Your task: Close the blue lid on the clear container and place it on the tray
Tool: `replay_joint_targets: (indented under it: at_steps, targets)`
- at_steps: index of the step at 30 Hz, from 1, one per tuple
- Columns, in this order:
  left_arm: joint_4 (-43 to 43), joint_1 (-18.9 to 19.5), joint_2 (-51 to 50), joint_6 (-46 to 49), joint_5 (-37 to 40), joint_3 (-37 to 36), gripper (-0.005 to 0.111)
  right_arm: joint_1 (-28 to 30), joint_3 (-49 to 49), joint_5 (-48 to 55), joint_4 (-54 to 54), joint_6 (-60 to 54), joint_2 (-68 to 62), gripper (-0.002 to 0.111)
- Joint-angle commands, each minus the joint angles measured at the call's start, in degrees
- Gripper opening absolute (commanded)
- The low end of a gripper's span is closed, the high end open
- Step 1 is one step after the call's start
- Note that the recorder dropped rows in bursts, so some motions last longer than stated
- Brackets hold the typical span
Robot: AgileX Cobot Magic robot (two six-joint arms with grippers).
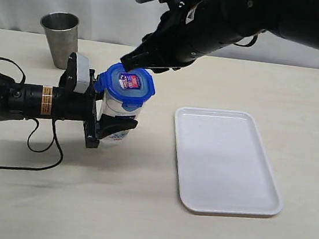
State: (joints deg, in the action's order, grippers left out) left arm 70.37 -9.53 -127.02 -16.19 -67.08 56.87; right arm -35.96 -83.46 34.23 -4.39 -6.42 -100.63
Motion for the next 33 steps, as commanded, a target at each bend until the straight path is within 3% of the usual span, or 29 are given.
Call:
replay_joint_targets:
  at_steps: [1,8,24,33]
  targets:
    - [-1.2,-0.52,0.81,-1.96,-0.96,-0.12,0.0,0.31,0.16,2.12,-12.04,-6.99,0.5,0.031]
    - [2.78,-0.52,2.3,-5.16,-2.4,-0.12,0.0,1.35,0.16,4.45,-10.6,-7.77,-3.59,0.004]
    - [4.49,-0.52,3.67,-6.62,-2.6,-0.12,0.0,5.43,0.27,8.33,-9.51,-6.31,-9.97,0.004]
    - [7.55,-0.52,3.67,-9.41,5.21,-0.12,0.0,5.43,0.16,7.15,-9.72,-6.41,-10.34,0.007]
